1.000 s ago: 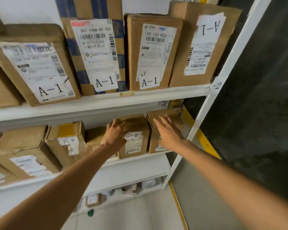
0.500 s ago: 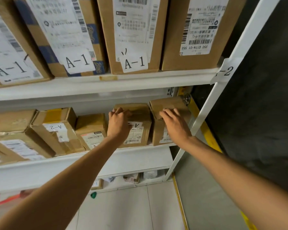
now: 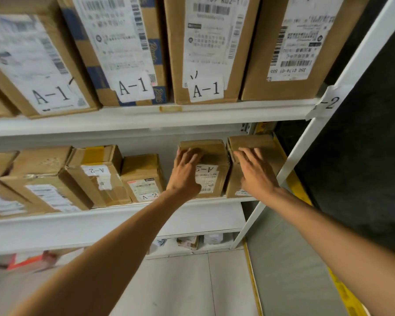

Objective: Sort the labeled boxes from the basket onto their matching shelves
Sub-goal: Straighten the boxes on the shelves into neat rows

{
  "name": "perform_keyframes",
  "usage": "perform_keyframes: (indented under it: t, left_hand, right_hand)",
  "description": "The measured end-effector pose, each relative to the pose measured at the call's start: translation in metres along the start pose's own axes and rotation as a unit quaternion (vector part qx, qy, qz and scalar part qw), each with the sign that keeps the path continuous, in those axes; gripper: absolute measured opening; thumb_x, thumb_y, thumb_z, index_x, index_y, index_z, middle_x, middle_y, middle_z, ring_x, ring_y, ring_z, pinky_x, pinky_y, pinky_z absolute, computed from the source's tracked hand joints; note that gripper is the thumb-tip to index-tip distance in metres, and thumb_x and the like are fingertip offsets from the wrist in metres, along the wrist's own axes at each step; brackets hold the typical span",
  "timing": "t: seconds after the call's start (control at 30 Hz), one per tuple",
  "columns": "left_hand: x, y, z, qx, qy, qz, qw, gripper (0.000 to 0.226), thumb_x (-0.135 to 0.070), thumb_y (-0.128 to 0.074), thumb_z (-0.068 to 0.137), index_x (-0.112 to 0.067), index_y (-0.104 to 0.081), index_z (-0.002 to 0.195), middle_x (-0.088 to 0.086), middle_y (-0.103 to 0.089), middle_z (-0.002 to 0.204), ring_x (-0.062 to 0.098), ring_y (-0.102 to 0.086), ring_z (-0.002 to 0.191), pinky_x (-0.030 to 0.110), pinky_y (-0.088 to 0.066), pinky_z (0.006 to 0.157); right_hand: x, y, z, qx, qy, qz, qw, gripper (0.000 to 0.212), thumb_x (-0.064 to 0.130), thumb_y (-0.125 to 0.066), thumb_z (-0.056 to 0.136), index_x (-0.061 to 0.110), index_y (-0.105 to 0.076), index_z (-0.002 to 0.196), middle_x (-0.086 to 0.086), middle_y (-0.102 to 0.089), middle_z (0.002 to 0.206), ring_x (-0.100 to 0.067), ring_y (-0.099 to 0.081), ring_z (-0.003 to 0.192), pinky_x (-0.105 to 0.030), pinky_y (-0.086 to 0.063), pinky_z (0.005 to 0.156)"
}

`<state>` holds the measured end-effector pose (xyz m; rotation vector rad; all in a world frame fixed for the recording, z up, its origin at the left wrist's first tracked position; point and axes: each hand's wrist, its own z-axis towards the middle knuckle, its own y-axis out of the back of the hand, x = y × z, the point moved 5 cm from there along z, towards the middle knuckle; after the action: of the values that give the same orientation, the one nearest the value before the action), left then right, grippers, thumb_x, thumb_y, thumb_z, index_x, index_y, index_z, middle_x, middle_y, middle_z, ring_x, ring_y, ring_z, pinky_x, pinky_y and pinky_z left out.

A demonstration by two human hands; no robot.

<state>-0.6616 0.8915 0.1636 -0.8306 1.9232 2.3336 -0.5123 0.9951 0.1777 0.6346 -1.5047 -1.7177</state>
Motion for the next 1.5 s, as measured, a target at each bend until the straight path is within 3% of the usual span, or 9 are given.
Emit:
perform_keyframes:
  t: [0.07, 0.2, 0.4, 0.57, 0.67, 0.83, 1.07, 1.33, 1.5]
  left_hand:
    - [0.002, 0.006, -0.014, -0.027, -0.024, -0.006, 0.999, 0.091, -0.013, -0.076, 0.071, -0.018, -0.026, 0.147, 0.008, -0.018, 0.156, 0.026, -0.004, 0.146, 0.037, -0.001, 0.121]
    - [0.035, 0.033, -0.040, -0.026, -0.004, -0.001, 1.000, 0.085, -0.016, -0.074, 0.075, -0.016, -0.027, 0.146, 0.010, -0.034, 0.143, 0.024, -0.030, 0.127, 0.033, -0.031, 0.108]
    - [0.136, 0.099, -0.080, -0.036, 0.095, 0.087, 0.991, 0.078, -0.012, -0.068, 0.081, -0.014, -0.026, 0.146, 0.012, -0.031, 0.144, 0.030, -0.032, 0.129, 0.037, -0.040, 0.103]
    - [0.207, 0.132, -0.086, -0.022, 0.099, 0.157, 0.982, 0.076, -0.012, -0.063, 0.086, -0.007, -0.021, 0.149, 0.013, -0.023, 0.155, 0.030, -0.019, 0.143, 0.036, -0.017, 0.119]
    - [0.230, 0.136, -0.071, 0.034, 0.069, 0.163, 0.984, 0.078, -0.014, -0.063, 0.089, -0.018, -0.016, 0.152, 0.006, -0.013, 0.160, 0.030, -0.009, 0.147, 0.043, -0.015, 0.120]
    - [0.234, 0.132, -0.065, -0.045, 0.022, 0.174, 0.983, 0.061, -0.014, -0.063, 0.090, -0.021, -0.036, 0.144, 0.006, -0.047, 0.142, 0.026, -0.044, 0.125, 0.036, -0.047, 0.096]
    - [0.225, 0.128, -0.057, -0.060, -0.020, 0.130, 0.989, 0.055, -0.005, -0.066, 0.086, -0.013, -0.048, 0.137, 0.011, -0.054, 0.134, 0.027, -0.051, 0.118, 0.039, -0.051, 0.091]
    - [0.206, 0.117, -0.050, -0.062, -0.039, 0.100, 0.992, 0.042, -0.006, -0.072, 0.080, -0.006, -0.056, 0.119, 0.015, -0.056, 0.123, 0.031, -0.056, 0.109, 0.041, -0.054, 0.084]
    - [0.200, 0.113, -0.050, -0.057, -0.025, 0.086, 0.994, 0.045, 0.002, -0.064, 0.083, -0.005, -0.050, 0.125, 0.014, -0.051, 0.126, 0.031, -0.046, 0.118, 0.042, -0.048, 0.097]
  right_hand:
    - [0.023, 0.004, 0.004, -0.009, 0.037, 0.017, 0.999, 0.072, 0.000, -0.071, 0.071, 0.006, -0.044, 0.138, -0.011, -0.047, 0.136, -0.028, -0.039, 0.124, -0.036, -0.042, 0.101]
    - [0.085, 0.004, 0.012, -0.021, 0.108, 0.050, 0.993, 0.064, -0.003, -0.070, 0.071, 0.004, -0.050, 0.131, -0.012, -0.051, 0.128, -0.028, -0.048, 0.114, -0.036, -0.047, 0.093]
    - [0.179, -0.019, 0.028, 0.017, 0.162, 0.038, 0.986, 0.045, 0.002, -0.065, 0.073, 0.006, -0.055, 0.117, -0.008, -0.052, 0.120, -0.026, -0.046, 0.111, -0.032, -0.044, 0.081]
    - [0.238, -0.052, 0.044, 0.066, 0.164, 0.034, 0.984, 0.050, 0.000, -0.064, 0.078, 0.007, -0.048, 0.124, -0.008, -0.046, 0.128, -0.025, -0.042, 0.118, -0.032, -0.042, 0.096]
    - [0.260, -0.067, 0.065, 0.083, 0.118, 0.009, 0.989, 0.058, 0.002, -0.067, 0.081, 0.008, -0.042, 0.133, -0.011, -0.039, 0.138, -0.029, -0.037, 0.129, -0.035, -0.038, 0.105]
    - [0.278, -0.093, 0.077, 0.107, 0.055, -0.034, 0.992, 0.066, 0.004, -0.057, 0.092, 0.011, -0.024, 0.149, -0.013, -0.021, 0.156, -0.034, -0.023, 0.142, -0.041, -0.028, 0.114]
    - [0.261, -0.088, 0.072, 0.060, 0.046, -0.033, 0.997, 0.059, 0.008, -0.058, 0.091, 0.017, -0.034, 0.144, -0.007, -0.031, 0.150, -0.031, -0.032, 0.136, -0.040, -0.044, 0.095]
    - [0.235, -0.081, 0.063, 0.063, -0.003, -0.041, 0.997, 0.055, 0.009, -0.056, 0.091, 0.019, -0.037, 0.143, -0.003, -0.033, 0.148, -0.027, -0.033, 0.134, -0.041, -0.046, 0.086]
    - [0.234, -0.078, 0.061, 0.091, 0.008, -0.021, 0.996, 0.065, -0.002, -0.061, 0.081, 0.014, -0.039, 0.140, -0.005, -0.037, 0.143, -0.028, -0.037, 0.128, -0.041, -0.047, 0.084]
